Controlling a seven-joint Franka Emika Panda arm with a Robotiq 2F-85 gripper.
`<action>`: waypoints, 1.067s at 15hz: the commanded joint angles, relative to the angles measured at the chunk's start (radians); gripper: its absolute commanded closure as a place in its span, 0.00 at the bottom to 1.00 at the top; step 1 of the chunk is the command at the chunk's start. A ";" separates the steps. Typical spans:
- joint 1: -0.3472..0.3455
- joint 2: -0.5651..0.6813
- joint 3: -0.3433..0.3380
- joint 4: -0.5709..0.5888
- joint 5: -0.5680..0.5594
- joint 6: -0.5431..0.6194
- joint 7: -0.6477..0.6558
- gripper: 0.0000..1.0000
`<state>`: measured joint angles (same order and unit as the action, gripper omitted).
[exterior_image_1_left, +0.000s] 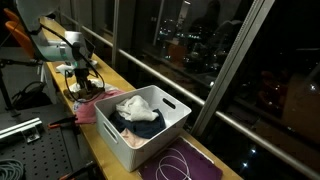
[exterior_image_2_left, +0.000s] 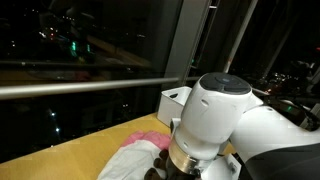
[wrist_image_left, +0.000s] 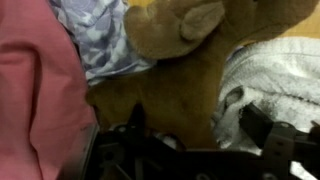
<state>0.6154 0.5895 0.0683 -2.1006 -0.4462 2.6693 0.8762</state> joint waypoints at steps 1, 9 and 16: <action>0.026 0.032 -0.032 0.008 0.022 0.033 -0.011 0.30; 0.038 0.003 -0.044 -0.012 0.032 0.056 -0.006 0.89; 0.054 -0.183 -0.093 -0.110 -0.002 0.033 0.014 1.00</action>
<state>0.6475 0.5307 0.0189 -2.1282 -0.4376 2.7041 0.8768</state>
